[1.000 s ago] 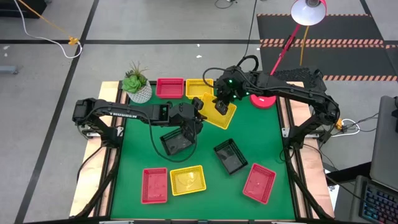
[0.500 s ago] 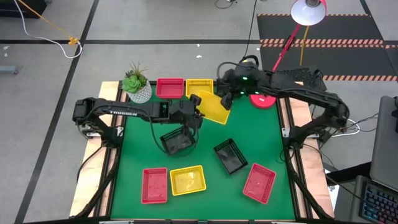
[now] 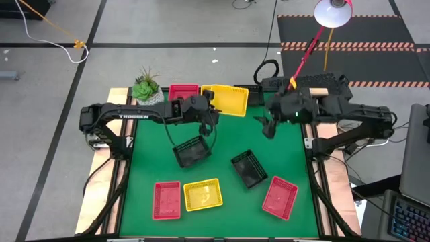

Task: Stack baskets by color
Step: Stack the middle yellow basket on the top yellow basket

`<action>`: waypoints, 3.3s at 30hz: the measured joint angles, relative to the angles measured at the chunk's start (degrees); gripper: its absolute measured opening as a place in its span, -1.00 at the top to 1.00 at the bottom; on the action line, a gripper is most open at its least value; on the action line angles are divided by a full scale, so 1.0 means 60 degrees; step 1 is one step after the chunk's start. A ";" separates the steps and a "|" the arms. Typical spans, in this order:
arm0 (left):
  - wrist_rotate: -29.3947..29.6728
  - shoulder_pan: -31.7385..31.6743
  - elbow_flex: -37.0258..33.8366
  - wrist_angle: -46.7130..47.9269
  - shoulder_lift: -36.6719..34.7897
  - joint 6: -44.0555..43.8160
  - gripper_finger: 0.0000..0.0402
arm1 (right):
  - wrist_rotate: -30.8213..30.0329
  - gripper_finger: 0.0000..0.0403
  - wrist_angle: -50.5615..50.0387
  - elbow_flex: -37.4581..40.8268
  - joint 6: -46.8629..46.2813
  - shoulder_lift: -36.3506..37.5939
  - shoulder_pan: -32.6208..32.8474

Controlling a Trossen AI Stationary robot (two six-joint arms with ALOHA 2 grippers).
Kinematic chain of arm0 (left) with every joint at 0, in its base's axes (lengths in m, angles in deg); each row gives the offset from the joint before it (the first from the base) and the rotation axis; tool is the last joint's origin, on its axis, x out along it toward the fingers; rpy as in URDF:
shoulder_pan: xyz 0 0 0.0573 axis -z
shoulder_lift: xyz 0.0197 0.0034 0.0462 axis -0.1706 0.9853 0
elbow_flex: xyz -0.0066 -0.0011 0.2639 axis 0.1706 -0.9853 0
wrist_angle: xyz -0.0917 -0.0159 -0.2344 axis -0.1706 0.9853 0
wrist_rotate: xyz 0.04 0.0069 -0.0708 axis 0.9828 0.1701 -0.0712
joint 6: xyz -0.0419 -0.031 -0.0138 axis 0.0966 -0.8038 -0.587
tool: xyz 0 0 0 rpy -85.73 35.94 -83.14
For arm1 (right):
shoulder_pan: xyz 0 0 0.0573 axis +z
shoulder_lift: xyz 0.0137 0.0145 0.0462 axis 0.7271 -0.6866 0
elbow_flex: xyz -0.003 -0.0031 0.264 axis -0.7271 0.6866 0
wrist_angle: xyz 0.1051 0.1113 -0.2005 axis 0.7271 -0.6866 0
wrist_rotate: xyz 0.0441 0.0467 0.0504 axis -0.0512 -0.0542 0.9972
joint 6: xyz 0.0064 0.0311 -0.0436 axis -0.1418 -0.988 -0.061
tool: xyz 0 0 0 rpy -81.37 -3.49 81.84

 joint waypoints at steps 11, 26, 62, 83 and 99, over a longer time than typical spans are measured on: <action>0.0005 -0.0582 0.0073 0.0059 -0.0306 -0.0382 0.94 | -0.2093 -0.26 0.3432 0.4002 -0.0745 0.1195 0.2257; -0.1136 -0.1874 0.0469 0.1083 -0.0285 -0.1062 0.96 | -0.3245 -0.18 0.7301 0.7133 -0.0008 0.1537 0.2855; -0.3707 -0.3648 0.2284 0.1464 -0.0280 -0.0524 0.97 | -0.3197 0.25 0.7304 0.7190 0.0295 0.1537 0.2852; -0.4511 -0.3926 -0.0347 -0.0585 0.0983 -0.0434 0.92 | -0.3197 0.25 0.7307 0.7190 0.0397 0.1533 0.2852; -0.4103 -0.3896 -0.0354 -0.0423 0.1767 -0.0863 0.97 | -0.3195 0.25 0.7304 0.7190 0.0473 0.1533 0.2852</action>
